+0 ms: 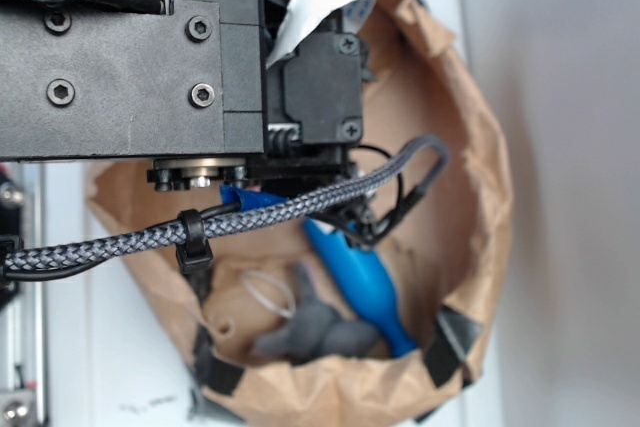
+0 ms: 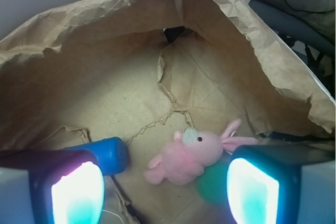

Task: Grab the pink bunny.

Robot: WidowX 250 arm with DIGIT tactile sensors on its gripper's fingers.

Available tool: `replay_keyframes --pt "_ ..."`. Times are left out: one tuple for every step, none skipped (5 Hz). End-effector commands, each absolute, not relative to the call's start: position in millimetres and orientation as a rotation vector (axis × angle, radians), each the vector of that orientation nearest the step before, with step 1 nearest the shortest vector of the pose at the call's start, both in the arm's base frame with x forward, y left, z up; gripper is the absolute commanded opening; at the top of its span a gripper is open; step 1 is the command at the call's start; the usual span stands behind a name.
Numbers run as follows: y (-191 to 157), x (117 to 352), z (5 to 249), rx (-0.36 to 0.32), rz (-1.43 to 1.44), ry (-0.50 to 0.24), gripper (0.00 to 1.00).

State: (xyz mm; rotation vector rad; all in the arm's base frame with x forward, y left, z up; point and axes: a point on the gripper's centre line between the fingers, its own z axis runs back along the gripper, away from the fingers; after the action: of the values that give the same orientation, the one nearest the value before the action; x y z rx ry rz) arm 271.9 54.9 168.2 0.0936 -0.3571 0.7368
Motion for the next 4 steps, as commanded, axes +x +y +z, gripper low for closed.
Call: replay_keyframes --pt "68 263 146 0.106 0.648 -0.452 1.00" --pt "69 252 131 0.139 0.601 -0.476 1.00" --pt "74 248 115 0.134 0.563 -0.490 1.00" --pt "78 253 104 0.135 0.536 -0.472 1.00"
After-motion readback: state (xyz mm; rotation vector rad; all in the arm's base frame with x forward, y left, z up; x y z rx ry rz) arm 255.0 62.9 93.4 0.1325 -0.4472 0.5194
